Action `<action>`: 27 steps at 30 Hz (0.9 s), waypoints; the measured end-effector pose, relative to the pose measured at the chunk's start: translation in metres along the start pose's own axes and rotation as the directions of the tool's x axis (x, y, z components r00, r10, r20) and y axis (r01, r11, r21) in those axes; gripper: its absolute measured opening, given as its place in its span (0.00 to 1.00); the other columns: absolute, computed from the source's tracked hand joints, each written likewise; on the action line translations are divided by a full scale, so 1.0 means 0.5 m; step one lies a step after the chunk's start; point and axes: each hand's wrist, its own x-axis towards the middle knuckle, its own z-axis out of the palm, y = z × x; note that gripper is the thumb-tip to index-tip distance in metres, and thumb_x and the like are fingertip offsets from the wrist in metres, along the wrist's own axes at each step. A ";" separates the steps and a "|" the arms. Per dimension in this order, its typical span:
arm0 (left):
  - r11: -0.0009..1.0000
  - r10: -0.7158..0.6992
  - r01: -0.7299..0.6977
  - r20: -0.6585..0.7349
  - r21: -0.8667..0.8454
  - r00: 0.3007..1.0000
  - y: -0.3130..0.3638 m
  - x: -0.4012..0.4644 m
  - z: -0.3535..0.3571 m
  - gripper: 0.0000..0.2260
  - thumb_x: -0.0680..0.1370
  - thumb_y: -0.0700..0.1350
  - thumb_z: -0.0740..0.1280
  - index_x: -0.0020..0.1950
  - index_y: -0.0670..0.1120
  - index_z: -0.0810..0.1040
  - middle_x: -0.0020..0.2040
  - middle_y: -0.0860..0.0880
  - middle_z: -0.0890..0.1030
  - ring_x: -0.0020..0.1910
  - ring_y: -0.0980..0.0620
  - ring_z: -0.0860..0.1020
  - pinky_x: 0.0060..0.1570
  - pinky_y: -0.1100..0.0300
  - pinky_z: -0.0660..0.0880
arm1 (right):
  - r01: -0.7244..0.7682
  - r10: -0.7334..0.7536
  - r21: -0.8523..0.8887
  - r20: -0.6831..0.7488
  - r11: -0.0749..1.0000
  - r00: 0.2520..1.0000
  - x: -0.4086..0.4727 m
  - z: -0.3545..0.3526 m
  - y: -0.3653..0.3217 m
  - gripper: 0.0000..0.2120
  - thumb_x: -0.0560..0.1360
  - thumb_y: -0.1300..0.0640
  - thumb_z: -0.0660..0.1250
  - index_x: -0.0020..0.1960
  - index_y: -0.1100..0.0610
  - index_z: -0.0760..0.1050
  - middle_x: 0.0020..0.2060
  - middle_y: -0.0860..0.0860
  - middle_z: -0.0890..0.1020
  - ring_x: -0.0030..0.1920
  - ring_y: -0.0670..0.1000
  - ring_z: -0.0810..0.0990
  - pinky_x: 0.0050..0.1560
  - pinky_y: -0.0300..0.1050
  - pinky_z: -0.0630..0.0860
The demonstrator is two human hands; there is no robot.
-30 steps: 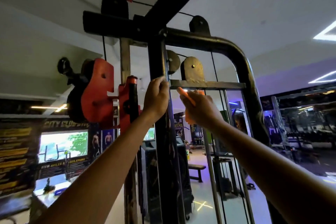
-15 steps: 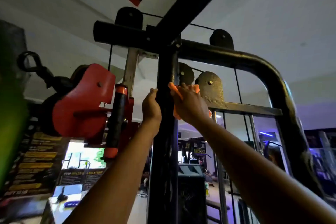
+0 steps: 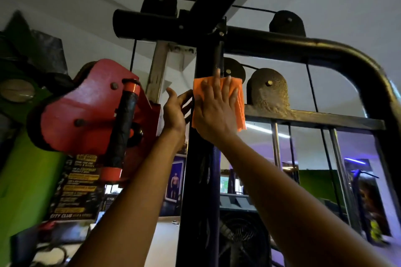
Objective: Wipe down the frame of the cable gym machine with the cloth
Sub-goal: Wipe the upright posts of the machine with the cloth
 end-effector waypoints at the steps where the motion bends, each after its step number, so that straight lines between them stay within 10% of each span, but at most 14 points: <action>1: 1.000 -0.001 0.001 0.016 0.017 1.000 0.001 0.002 -0.002 0.36 0.86 0.68 0.42 0.73 0.51 0.81 0.70 0.53 0.83 0.73 0.50 0.78 0.76 0.42 0.69 | 0.005 -0.005 0.006 -0.001 1.000 1.000 0.005 0.004 -0.002 0.33 0.89 0.40 0.47 0.90 0.50 0.43 0.88 0.51 0.35 0.86 0.58 0.30 0.85 0.64 0.32; 10: 0.999 0.027 -0.030 0.074 0.033 0.997 -0.020 -0.023 -0.004 0.33 0.88 0.65 0.41 0.78 0.52 0.77 0.75 0.52 0.79 0.76 0.50 0.74 0.76 0.47 0.69 | -0.033 0.033 0.025 -0.011 0.999 0.999 -0.137 0.010 -0.018 0.33 0.88 0.39 0.44 0.89 0.45 0.38 0.87 0.48 0.34 0.86 0.53 0.29 0.84 0.57 0.28; 17: 0.999 0.028 -0.029 0.068 0.019 0.997 -0.030 -0.027 -0.005 0.33 0.88 0.64 0.40 0.79 0.52 0.75 0.77 0.51 0.76 0.74 0.53 0.74 0.54 0.63 0.76 | -0.075 0.069 0.121 0.053 0.990 0.996 -0.022 -0.015 0.004 0.32 0.88 0.37 0.45 0.89 0.43 0.38 0.88 0.46 0.36 0.87 0.52 0.33 0.86 0.59 0.33; 24: 0.999 0.032 -0.036 0.127 0.027 0.991 -0.044 -0.057 -0.018 0.31 0.88 0.63 0.41 0.83 0.52 0.70 0.81 0.48 0.73 0.78 0.51 0.71 0.74 0.55 0.71 | -0.074 0.066 0.130 0.065 0.989 0.996 -0.171 -0.004 -0.006 0.31 0.89 0.39 0.45 0.88 0.41 0.37 0.87 0.44 0.34 0.85 0.46 0.28 0.84 0.56 0.28; 27: 0.998 0.033 -0.041 0.175 0.044 0.984 -0.043 -0.070 -0.017 0.31 0.88 0.62 0.40 0.83 0.51 0.69 0.80 0.48 0.73 0.72 0.54 0.75 0.52 0.72 0.80 | -0.101 0.098 0.052 0.060 0.994 0.993 -0.066 -0.015 -0.005 0.33 0.88 0.37 0.44 0.89 0.43 0.38 0.88 0.47 0.36 0.86 0.53 0.29 0.82 0.57 0.26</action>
